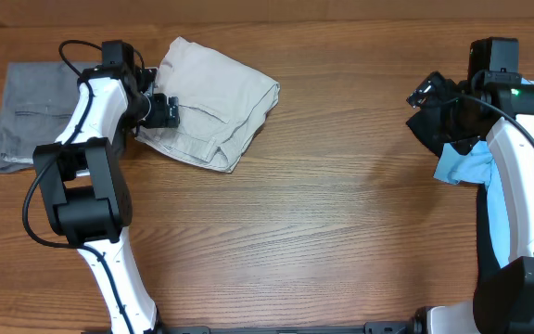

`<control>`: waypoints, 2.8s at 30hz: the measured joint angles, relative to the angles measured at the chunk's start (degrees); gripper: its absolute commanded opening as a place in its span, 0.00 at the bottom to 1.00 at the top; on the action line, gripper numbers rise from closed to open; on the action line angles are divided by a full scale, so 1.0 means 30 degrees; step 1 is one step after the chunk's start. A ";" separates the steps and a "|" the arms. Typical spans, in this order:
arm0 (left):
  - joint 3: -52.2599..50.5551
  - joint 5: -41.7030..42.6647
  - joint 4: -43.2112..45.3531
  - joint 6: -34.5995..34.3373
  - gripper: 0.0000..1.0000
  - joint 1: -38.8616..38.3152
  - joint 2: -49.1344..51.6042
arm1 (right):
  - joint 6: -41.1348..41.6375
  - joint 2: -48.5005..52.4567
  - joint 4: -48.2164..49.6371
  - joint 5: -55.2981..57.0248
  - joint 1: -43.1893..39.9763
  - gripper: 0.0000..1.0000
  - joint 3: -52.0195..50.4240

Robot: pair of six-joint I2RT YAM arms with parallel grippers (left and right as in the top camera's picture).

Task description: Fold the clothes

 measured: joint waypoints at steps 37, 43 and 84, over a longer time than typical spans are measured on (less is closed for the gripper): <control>-0.0852 -0.0605 0.2412 0.0299 1.00 0.0007 0.0051 | 0.0000 0.0000 0.0007 -0.0007 0.0000 1.00 0.0000; -0.1967 0.0117 0.3548 0.0291 0.82 0.0095 -0.0321 | -0.0007 0.0000 -0.0007 0.0000 0.0000 1.00 0.0000; 1.0273 -0.1858 -0.7570 0.0306 0.04 0.0087 0.0321 | 0.0000 0.0000 -0.0007 0.0000 0.0000 1.00 0.0000</control>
